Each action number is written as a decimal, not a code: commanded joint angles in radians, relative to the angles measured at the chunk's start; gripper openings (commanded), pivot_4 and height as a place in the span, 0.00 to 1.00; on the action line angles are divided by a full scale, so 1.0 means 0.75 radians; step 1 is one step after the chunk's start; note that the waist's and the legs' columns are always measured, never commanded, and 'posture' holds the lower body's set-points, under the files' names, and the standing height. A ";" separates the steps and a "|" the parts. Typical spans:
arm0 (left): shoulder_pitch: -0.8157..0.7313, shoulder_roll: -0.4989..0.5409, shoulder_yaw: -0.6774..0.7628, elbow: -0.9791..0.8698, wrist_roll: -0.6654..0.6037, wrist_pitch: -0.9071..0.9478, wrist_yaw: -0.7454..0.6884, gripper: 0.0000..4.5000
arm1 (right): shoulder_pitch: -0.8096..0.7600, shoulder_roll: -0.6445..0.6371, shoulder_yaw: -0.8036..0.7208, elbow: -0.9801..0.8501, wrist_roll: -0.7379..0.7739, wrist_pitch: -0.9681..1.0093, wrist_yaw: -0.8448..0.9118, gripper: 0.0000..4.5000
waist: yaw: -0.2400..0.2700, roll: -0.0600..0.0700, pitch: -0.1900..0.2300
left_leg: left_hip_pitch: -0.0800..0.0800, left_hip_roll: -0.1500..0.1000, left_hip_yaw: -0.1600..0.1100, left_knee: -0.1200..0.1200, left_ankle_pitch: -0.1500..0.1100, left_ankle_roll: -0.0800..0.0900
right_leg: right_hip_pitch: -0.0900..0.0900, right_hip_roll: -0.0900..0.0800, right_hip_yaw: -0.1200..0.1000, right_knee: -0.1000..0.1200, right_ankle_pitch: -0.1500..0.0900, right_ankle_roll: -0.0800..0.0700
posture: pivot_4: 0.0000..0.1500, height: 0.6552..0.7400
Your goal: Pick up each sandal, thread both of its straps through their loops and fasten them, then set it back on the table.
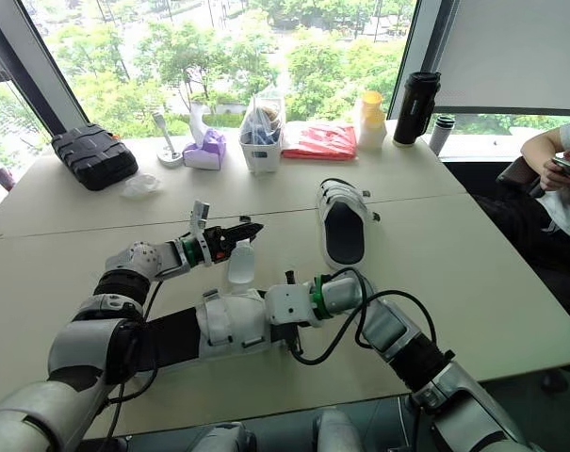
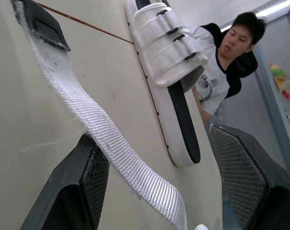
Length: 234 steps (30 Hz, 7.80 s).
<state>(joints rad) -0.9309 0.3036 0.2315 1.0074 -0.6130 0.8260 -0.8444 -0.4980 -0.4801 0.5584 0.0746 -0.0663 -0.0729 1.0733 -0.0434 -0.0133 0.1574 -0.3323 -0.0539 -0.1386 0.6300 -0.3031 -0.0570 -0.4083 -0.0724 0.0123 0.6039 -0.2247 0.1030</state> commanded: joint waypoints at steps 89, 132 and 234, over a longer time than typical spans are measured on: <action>1.042 0.825 -0.464 -1.726 0.430 -1.791 -0.631 1.00 | 0.022 -0.060 0.114 0.248 -0.160 -0.047 0.080 0.00 | 0.007 0.007 0.003 | -0.003 0.002 0.001 0.000 0.001 0.000 | -0.001 -0.001 0.001 -0.002 -0.002 -0.007 | 1.00 1.00; 1.410 0.486 -0.271 -1.736 0.182 -0.650 -0.002 0.01 | 0.052 -0.059 0.097 0.186 -0.152 -0.006 0.051 0.00 | 0.012 0.007 0.000 | -0.002 0.002 0.002 0.000 0.000 0.000 | 0.000 -0.002 0.001 -0.002 -0.002 -0.007 | 1.00 1.00; 1.344 0.344 -0.452 -2.013 -0.311 0.006 -0.004 0.01 | 0.115 -0.110 0.077 0.035 -0.138 0.091 0.086 0.00 | 0.045 0.011 0.002 | -0.007 -0.003 0.002 0.001 -0.004 0.008 | 0.001 -0.011 0.000 -0.008 -0.006 -0.001 | 1.00 1.00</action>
<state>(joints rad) 0.1005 0.5637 -0.1666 -0.4848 -0.7782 0.8057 -0.8571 -0.4684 -0.5301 0.5394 0.0126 -0.0765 -0.0689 1.1056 -0.0096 -0.0053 0.1586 -0.3376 -0.0558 -0.1371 0.6310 -0.3061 -0.0513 -0.4077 -0.0810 0.0126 0.5977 -0.2290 0.1019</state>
